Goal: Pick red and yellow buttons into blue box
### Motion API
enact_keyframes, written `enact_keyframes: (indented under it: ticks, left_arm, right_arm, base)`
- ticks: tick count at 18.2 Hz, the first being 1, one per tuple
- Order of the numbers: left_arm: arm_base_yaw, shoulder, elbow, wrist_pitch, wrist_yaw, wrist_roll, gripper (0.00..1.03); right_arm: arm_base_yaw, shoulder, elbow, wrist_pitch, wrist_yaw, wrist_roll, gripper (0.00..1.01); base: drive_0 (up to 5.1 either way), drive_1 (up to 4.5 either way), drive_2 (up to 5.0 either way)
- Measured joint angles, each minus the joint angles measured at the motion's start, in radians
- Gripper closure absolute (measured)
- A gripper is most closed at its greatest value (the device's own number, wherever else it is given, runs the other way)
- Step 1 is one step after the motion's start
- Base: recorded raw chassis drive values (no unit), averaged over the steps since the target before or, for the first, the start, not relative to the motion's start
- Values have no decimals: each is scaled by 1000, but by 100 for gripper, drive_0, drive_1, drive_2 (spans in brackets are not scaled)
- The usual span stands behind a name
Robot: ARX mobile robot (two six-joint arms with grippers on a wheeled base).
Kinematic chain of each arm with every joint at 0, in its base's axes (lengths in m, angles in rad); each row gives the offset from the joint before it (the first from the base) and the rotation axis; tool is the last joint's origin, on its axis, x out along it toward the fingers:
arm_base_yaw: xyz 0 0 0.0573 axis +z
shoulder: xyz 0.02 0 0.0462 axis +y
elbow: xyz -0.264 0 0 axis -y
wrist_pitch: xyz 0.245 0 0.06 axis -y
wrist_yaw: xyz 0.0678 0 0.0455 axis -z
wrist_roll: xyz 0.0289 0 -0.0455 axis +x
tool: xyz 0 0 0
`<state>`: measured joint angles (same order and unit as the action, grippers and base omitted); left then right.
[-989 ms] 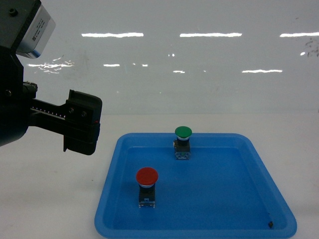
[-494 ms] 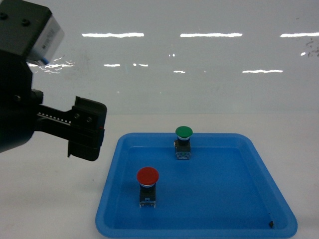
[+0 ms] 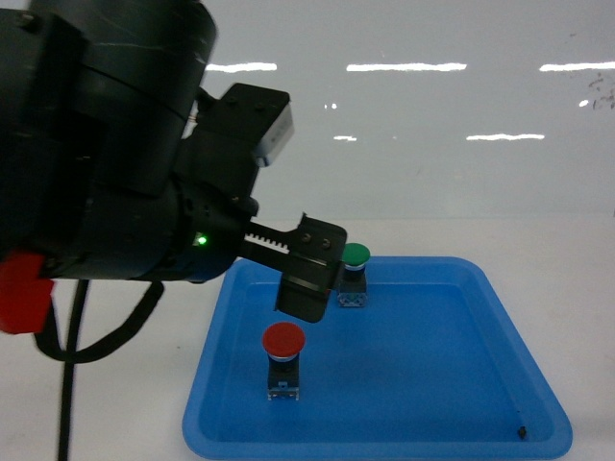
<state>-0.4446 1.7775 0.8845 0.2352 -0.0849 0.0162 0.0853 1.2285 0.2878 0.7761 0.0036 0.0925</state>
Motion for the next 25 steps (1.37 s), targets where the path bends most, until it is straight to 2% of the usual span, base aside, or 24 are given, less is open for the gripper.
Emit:
enact_keyframes:
  ticks: [3,5,6,9,11,12,15,21,22,25]
  left_arm:
    - [-27,82,75,-66,6,-55,5]
    - [-39,144,95,-109,-5,-120,5]
    - [-39,164,96,-109,-12,-130,5]
    - [-45,198,103,-138,27,-196,5]
    - [-50,226,108,-138,21,-236,5]
    - [-51,243,108,-123,2,-245,5]
    - [-50,317,111,-49,29,-254,5]
    - [-48,362,96,19,9,-274,5]
    - [-48,368,85,34,3,-274,10]
    - [-43,377,67,65,11,-272,41]
  right_arm:
    - [0,0,0,0,0,0,67]
    - [0,0,0,0,0,0,67]
    - [0,0,0,0,0,0,67]
    - [0,0,0,0,0,0,67]
    - [0,0,0,0,0,0,67]
    - [0,0,0,0,0,0,67]
    - [0,0,0,0,0,0,67]
    - [0,0,0,0,0,0,67]
    - [0,0,0,0,0,0,67]
    - [0,0,0,0,0,0,67]
  base:
    - [0,0,0]
    - [0,0,0]
    - [0,0,0]
    - [0,0,0]
    - [0,0,0]
    - [0,0,0]
    - [0,0,0]
    - [0,0,0]
    - [0,0,0]
    - [0,0,0]
